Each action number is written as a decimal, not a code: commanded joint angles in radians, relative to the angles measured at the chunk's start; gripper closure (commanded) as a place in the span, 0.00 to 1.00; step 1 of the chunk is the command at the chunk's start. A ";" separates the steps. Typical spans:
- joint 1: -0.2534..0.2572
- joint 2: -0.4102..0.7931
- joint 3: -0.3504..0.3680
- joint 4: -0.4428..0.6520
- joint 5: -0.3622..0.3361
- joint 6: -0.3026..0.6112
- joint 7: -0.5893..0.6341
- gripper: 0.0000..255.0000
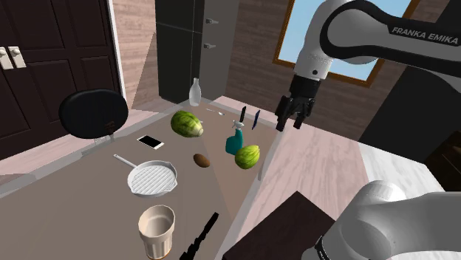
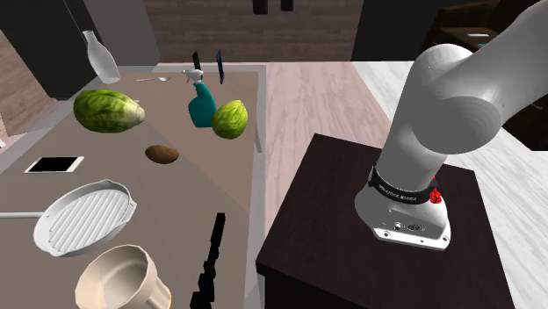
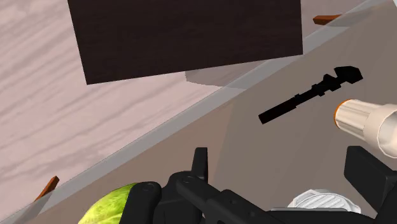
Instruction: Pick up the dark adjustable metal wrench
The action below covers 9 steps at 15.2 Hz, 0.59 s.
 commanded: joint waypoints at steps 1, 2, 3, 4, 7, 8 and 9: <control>0.000 0.000 0.000 0.000 0.000 0.000 0.000 0.00; -0.004 -0.011 0.018 -0.036 0.012 0.026 0.033 0.00; -0.007 -0.021 0.036 -0.070 0.026 0.052 0.066 0.00; -0.009 -0.029 0.054 -0.104 0.039 0.078 0.099 0.00; -0.014 -0.044 0.113 -0.196 0.084 0.160 0.197 0.00; -0.015 -0.046 0.134 -0.224 0.101 0.189 0.230 0.00; -0.015 -0.045 0.155 -0.250 0.117 0.218 0.262 0.00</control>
